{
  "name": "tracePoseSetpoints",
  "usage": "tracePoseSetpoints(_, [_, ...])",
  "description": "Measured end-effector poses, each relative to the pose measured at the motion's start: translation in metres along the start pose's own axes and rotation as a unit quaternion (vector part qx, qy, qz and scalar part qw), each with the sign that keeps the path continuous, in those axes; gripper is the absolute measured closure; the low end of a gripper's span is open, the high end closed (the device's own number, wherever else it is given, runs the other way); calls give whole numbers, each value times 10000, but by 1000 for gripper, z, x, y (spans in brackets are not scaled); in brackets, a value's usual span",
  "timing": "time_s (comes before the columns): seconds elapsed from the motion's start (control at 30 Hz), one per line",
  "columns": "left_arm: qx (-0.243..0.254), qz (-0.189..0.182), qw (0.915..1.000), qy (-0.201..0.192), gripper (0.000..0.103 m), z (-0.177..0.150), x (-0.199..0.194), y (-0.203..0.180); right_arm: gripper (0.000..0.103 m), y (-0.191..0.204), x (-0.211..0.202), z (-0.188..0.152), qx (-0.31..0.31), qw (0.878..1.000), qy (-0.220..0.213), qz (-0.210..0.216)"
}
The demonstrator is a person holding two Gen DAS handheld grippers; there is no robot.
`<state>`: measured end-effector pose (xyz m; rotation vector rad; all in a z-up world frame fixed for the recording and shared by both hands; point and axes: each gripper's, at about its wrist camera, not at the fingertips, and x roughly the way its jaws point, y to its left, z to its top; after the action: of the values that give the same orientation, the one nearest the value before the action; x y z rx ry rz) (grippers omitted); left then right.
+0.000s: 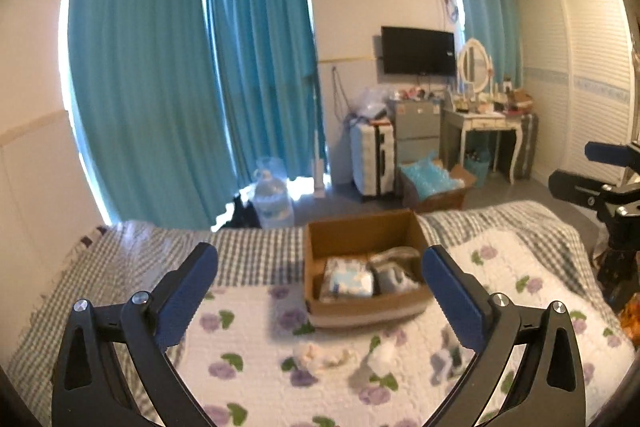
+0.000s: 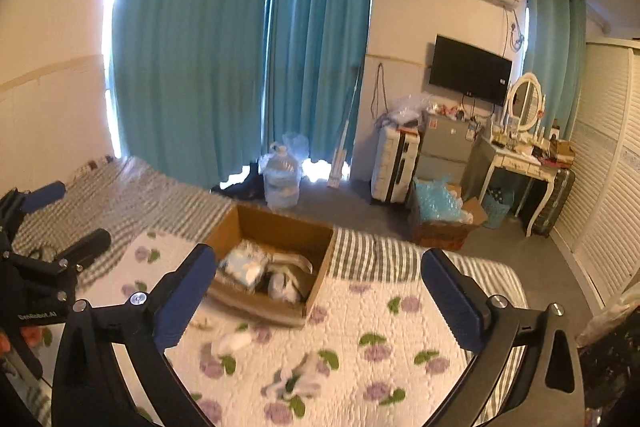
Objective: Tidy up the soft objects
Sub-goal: 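Move both tools back toward the remaining items on the quilt, then grasp the white fabric bow with the right tool while the left tool grasps the white cloth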
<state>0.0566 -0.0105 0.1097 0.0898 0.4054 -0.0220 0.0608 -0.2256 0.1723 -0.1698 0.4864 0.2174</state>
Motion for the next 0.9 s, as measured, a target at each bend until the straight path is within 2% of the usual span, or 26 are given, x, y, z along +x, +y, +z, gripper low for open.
tracePoseSetpoints(0.17, [-103,-85,9995,283,0,-38,9,-6,0,9,38,-56,1,9988,483,-56])
tracePoseSetpoints(0.27, [-221,-209,9982,508,0,-68,30,-13,0,12,76,-95,71,9958,915,-54])
tracePoseSetpoints(0.5, [-365,-168,9923,1167,0,-124,90,-40,0,19,163,-161,52,9823,1866,-164])
tracePoseSetpoints(0.73, [-367,-208,9800,1944,0,-187,138,-46,0,19,205,-215,247,9724,2316,-122])
tracePoseSetpoints(0.9, [-541,-232,9745,2166,0,-203,149,-39,0,23,214,-227,377,9720,2318,56])
